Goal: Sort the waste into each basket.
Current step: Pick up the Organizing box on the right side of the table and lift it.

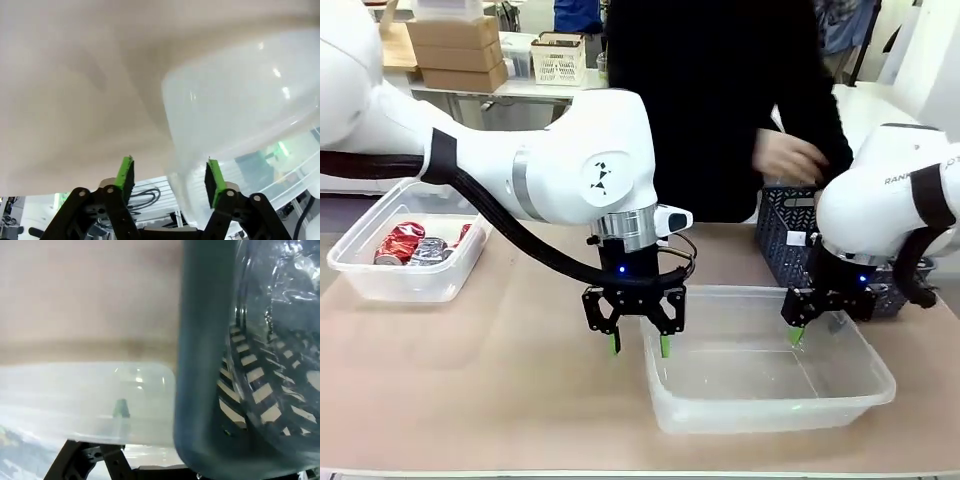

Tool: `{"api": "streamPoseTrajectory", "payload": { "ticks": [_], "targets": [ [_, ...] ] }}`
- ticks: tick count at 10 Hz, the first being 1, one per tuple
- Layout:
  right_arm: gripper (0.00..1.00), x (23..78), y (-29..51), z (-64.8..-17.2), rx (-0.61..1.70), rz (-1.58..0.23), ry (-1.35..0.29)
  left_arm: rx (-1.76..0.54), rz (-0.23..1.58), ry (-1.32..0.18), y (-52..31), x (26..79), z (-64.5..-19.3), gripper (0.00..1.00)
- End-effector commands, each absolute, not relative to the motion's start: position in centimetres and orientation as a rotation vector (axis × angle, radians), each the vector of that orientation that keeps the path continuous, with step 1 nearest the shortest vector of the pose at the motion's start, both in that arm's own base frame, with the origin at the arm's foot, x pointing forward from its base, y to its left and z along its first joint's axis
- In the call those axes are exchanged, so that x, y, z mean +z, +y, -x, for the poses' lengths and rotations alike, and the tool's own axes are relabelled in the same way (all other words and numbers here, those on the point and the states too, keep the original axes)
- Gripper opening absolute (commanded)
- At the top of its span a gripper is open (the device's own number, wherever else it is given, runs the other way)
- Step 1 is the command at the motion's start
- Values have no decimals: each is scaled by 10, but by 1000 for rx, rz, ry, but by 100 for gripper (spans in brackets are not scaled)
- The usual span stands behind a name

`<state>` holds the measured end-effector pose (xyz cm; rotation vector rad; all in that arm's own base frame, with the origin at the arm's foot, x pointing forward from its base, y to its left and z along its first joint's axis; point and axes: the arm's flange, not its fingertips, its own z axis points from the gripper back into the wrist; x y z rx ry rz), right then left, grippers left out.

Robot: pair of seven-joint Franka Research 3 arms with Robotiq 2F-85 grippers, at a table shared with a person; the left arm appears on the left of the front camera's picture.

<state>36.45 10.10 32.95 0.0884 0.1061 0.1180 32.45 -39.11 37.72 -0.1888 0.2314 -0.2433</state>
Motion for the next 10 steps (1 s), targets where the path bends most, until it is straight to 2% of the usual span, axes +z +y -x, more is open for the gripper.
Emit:
{"api": "streamPoseTrajectory", "payload": {
  "ticks": [1, 2, 3, 4, 5, 10],
  "targets": [
    [0, 288, 65, -230, 99, -97, 60, -181, 140, 162, -388, 376, -324, 35],
    [0, 299, 61, -228, 98, -103, 48, -163, 135, 154, -387, 375, -326, 0],
    [0, 311, 59, -226, 113, -106, 41, -160, 118, 154, -388, 374, -327, 0],
    [4, 320, 59, -223, 127, -104, 60, -159, 116, 154, -388, 373, -327, 0],
    [0, 326, 61, -221, 155, -100, 86, -162, 120, 156, -389, 372, -328, 0],
    [0, 326, 63, -222, 165, -73, 121, -163, 148, 150, -386, 377, -325, 0]
  ]
}}
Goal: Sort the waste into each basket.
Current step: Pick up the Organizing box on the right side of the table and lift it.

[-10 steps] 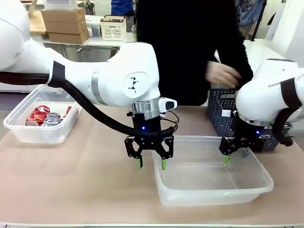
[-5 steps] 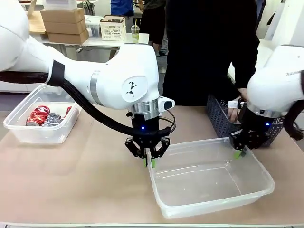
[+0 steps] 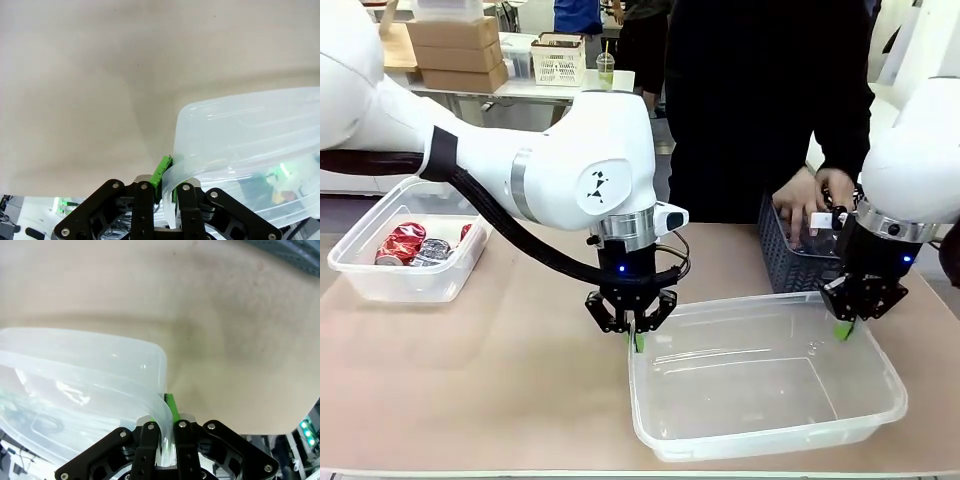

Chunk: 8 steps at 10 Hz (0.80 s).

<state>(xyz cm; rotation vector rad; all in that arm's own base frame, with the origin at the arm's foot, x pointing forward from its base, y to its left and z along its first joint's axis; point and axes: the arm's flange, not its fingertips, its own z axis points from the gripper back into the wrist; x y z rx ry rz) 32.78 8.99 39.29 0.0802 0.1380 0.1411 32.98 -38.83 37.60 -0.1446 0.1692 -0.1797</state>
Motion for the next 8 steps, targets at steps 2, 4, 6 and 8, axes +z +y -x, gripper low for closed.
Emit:
{"api": "streamPoseTrajectory", "payload": {
  "ticks": [2, 4, 6, 8],
  "targets": [
    [0, 334, 65, -218, 149, -71, 127, -168, 171, 129, -381, 394, -322, 0],
    [0, 379, 58, -213, 86, -53, 113, -165, 166, 152, -372, 437, -314, 0],
    [0, 440, 59, -220, 63, -11, 59, -122, 115, 114, -361, 479, -318, 0],
    [0, 484, 80, -254, 42, -51, -17, -68, 68, 43, -340, 517, -328, 0]
  ]
}}
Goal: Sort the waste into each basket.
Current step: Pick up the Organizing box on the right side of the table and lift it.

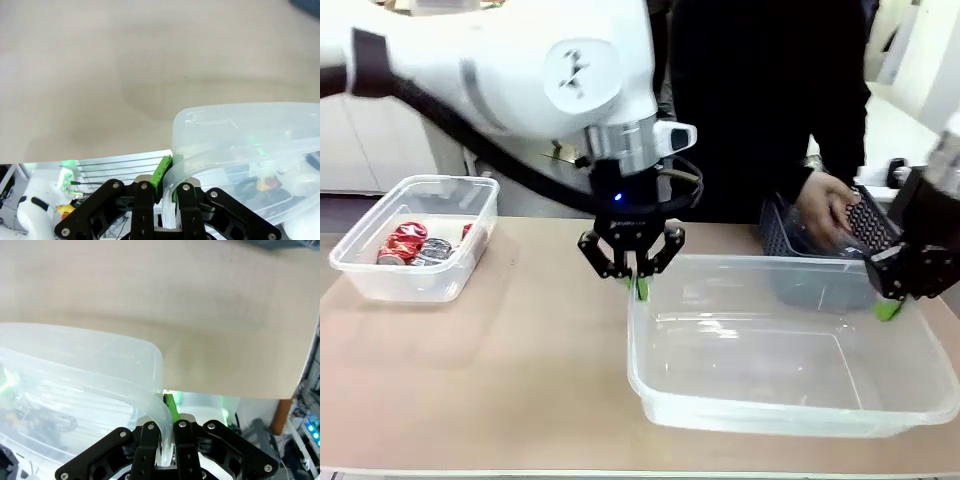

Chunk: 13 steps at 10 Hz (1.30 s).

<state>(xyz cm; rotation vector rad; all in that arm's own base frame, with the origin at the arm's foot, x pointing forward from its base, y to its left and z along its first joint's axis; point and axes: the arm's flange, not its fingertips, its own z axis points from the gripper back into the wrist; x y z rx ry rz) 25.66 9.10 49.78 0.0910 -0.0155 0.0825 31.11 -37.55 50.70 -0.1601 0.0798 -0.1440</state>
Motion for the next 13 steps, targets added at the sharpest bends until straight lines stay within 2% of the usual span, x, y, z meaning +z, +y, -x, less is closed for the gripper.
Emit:
{"api": "streamPoseTrajectory", "payload": {
  "ticks": [1, 4, 8, 10, 13],
  "targets": [
    [0, 490, 100, -271, 61, -81, -20, -52, 86, 39, -323, 529, -338, 0],
    [0, 499, 165, -325, 64, -170, 3, 52, 62, -33, -258, 542, -352, 0],
    [0, 510, 240, -369, 33, -96, 12, 125, 130, -47, -201, 518, -368, 0],
    [0, 483, 256, -375, 47, -73, 55, 109, 177, -52, -189, 501, -396, 0],
    [0, 456, 258, -371, 38, -81, 24, 82, 212, 44, -186, 470, -423, 0]
  ]
}}
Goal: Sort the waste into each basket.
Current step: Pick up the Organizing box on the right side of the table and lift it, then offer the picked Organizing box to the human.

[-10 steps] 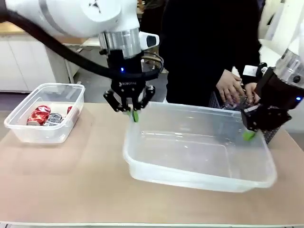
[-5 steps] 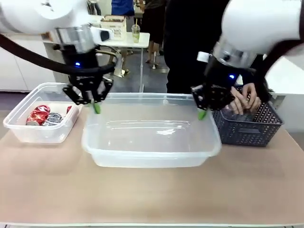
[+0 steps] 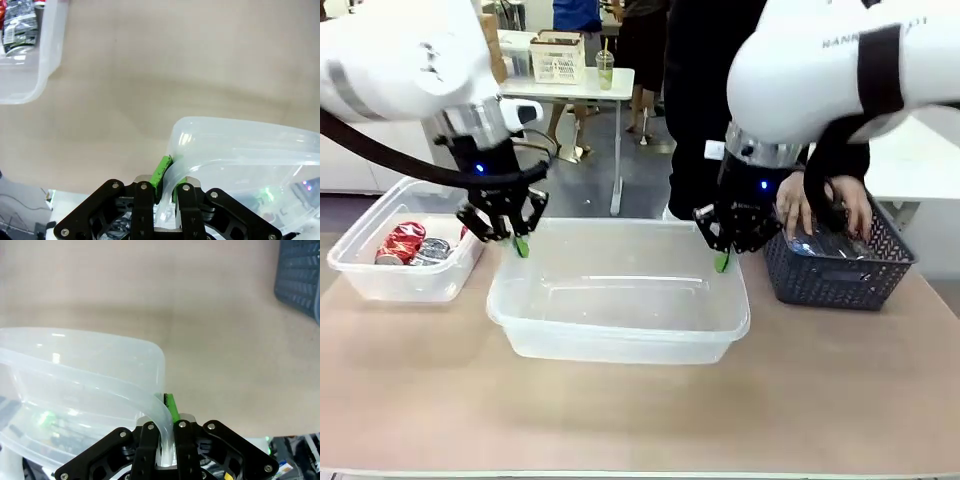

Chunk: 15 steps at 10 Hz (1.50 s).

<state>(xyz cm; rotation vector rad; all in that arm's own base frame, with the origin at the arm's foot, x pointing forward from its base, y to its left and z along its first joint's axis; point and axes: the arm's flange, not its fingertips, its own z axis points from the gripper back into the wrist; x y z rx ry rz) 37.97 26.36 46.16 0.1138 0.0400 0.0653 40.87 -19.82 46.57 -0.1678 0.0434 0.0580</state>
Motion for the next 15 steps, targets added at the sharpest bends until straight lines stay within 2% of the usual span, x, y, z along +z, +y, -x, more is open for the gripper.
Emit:
{"api": "streamPoseTrajectory", "payload": {
  "ticks": [1, 2, 15],
  "targets": [
    [0, 461, 253, -369, 73, -102, -40, 78, 216, 89, -186, 464, -424, 0],
    [0, 462, 264, -380, 65, -114, 40, 58, 168, 43, -198, 466, -409, 0],
    [0, 462, 264, -380, 65, -114, 40, 58, 168, 43, -198, 466, -409, 0]
  ]
}}
